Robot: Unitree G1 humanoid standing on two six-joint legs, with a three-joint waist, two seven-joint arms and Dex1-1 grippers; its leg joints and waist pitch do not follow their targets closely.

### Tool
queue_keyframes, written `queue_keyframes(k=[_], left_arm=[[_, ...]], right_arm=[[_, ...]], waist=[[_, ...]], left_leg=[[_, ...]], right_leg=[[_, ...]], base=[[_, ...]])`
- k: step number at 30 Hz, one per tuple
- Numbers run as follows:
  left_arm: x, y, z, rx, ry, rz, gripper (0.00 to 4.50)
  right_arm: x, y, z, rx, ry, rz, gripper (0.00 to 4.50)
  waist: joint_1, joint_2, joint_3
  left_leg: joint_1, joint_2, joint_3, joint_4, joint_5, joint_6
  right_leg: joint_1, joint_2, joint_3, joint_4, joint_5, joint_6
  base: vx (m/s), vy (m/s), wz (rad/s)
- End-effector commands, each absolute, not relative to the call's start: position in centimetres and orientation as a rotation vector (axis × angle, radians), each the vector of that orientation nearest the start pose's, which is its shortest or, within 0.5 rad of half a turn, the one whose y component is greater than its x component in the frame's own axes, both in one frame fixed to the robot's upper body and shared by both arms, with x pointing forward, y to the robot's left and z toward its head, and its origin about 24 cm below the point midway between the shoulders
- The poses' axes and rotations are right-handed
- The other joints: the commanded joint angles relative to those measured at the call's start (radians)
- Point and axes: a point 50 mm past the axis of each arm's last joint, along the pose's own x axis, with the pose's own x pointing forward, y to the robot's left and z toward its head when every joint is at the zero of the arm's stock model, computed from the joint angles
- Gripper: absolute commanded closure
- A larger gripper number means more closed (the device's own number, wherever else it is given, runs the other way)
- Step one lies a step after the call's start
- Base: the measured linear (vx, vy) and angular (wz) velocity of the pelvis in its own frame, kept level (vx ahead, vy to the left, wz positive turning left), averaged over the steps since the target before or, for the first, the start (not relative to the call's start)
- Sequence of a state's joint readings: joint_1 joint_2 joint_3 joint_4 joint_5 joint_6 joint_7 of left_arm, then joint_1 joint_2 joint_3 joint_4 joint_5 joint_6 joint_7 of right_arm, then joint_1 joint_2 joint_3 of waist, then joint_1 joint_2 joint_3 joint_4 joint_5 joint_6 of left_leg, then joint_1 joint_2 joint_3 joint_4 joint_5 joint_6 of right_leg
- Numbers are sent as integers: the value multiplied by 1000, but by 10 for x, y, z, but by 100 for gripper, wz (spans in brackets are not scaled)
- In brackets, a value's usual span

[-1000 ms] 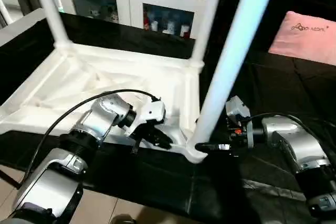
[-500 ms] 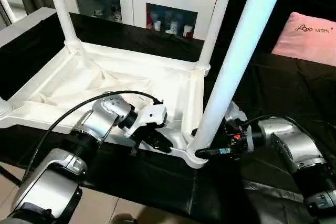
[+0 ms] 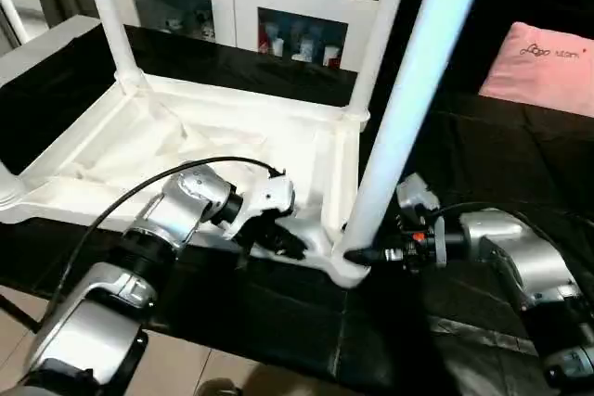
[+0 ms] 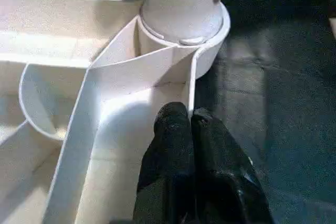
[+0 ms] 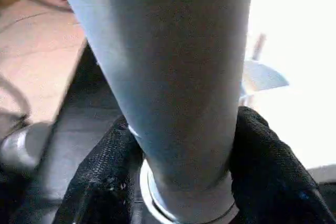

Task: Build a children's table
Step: Rotate leg to tighten

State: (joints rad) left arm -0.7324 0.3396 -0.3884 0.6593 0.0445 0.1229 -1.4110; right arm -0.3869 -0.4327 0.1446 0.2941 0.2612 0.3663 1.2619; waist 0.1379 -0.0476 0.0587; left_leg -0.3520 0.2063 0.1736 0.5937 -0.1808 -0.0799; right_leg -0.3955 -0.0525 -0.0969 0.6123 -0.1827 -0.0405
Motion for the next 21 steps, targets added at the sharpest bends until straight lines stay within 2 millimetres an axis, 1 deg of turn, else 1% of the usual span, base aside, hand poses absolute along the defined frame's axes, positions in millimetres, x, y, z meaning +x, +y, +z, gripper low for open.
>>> queue_keyframes(k=[1, 2, 3, 4, 5, 6, 7, 8, 9, 10, 11, 12, 13, 14, 15, 16, 18, 21], left_arm=[[329, 79, 80, 393, 430, -1501, 450], [330, 77, 80, 379, 430, -1473, 450], [332, 70, 79, 339, 448, -1410, 450], [332, 69, 79, 337, 449, -1407, 450], [335, 64, 79, 322, 455, -1349, 450], [335, 64, 79, 321, 455, -1346, 450], [338, 55, 79, 290, 458, -1286, 450], [340, 50, 80, 270, 449, -1247, 450], [342, 44, 82, 248, 442, -1216, 450], [343, 41, 83, 235, 437, -1198, 450], [344, 38, 84, 223, 428, -1180, 450], [345, 35, 85, 216, 422, -1172, 450], [345, 33, 86, 209, 416, -1169, 450], [345, 32, 87, 206, 415, -1165, 450], [344, 31, 87, 205, 416, -1163, 450], [344, 31, 87, 207, 415, -1164, 450], [344, 32, 87, 215, 416, -1165, 450], [343, 35, 84, 232, 420, -1167, 450]], right_arm=[[285, -137, 54, 22, 402, 1219, 241], [287, -135, 52, 23, 402, 1180, 242], [291, -128, 48, 37, 415, 1067, 242], [291, -128, 48, 38, 415, 1062, 244], [293, -123, 46, 58, 430, 974, 245], [294, -123, 45, 59, 431, 969, 246], [299, -115, 41, 65, 448, 844, 249], [303, -110, 39, 69, 453, 773, 250], [308, -106, 38, 74, 455, 696, 251], [311, -103, 38, 79, 457, 651, 251], [314, -101, 38, 84, 458, 605, 251], [316, -98, 39, 92, 458, 579, 251], [318, -95, 40, 103, 457, 561, 251], [319, -91, 42, 111, 456, 551, 251], [320, -90, 43, 116, 455, 547, 251], [320, -89, 44, 113, 451, 549, 251], [319, -88, 45, 106, 445, 552, 185], [317, -87, 48, 95, 428, 563, 179]], waist=[[-11, 9, -67], [-15, 8, -67], [-25, 7, -69], [-35, 9, -68], [-40, 7, -69], [-47, 6, -70], [-50, 7, -70], [-59, 9, -70], [-62, 10, -71], [-65, 10, -71], [-70, 12, -71], [-74, 13, -71], [-75, 13, -72], [-78, 14, -74], [-79, 17, -76], [-79, 17, -75], [-77, 16, -73], [-77, 18, -72]], left_leg=[[9, 32, -8, -65, -177, 16], [11, 31, -11, -66, -187, 11], [7, 29, -12, -67, -182, 5], [8, 29, -13, -67, -182, 1], [7, 27, -13, -66, -184, 3], [3, 25, -13, -65, -171, 6], [3, 24, -12, -64, -166, 8], [2, 21, -10, -62, -161, 8], [4, 22, -11, -63, -155, 4], [2, 19, -11, -62, -152, 7], [2, 20, -13, -64, -156, 7], [1, 19, -11, -63, -158, 14], [2, 19, -11, -62, -155, 18], [-1, 21, -12, -64, -144, 23], [-1, 23, -12, -64, -132, 27], [-1, 22, -12, -64, -128, 31], [1, 21, -9, -64, -135, 39], [2, 23, -10, -66, -141, 40]], right_leg=[[55, -95, 60, -95, -352, -105], [52, -95, 56, -97, -362, -105], [57, -95, 55, -95, -358, -105], [54, -95, 55, -95, -351, -111], [56, -95, 55, -96, -351, -111], [58, -93, 56, -94, -332, -115], [58, -94, 57, -94, -327, -116], [56, -93, 55, -96, -332, -118], [55, -94, 57, -96, -330, -120], [56, -93, 56, -96, -328, -122], [57, -93, 55, -96, -325, -124], [58, -92, 57, -98, -312, -125], [59, -92, 58, -97, -298, -128], [60, -90, 59, -92, -261, -136], [61, -90, 61, -87, -215, -147], [62, -89, 61, -86, -197, -152], [63, -91, 62, -88, -195, -155], [62, -92, 62, -90, -208, -152]], base=[[0, 0, 0], [0, 0, 0], [0, 0, 0], [0, 0, 0], [0, 0, 0], [0, 0, 0], [0, 0, 0], [0, 0, 0], [0, 0, 0], [0, 0, 0], [0, 0, 0], [0, 0, 0], [0, 0, 0], [0, 0, 0], [0, 0, 0], [0, 0, 0], [0, 0, 0], [0, 0, 0]])
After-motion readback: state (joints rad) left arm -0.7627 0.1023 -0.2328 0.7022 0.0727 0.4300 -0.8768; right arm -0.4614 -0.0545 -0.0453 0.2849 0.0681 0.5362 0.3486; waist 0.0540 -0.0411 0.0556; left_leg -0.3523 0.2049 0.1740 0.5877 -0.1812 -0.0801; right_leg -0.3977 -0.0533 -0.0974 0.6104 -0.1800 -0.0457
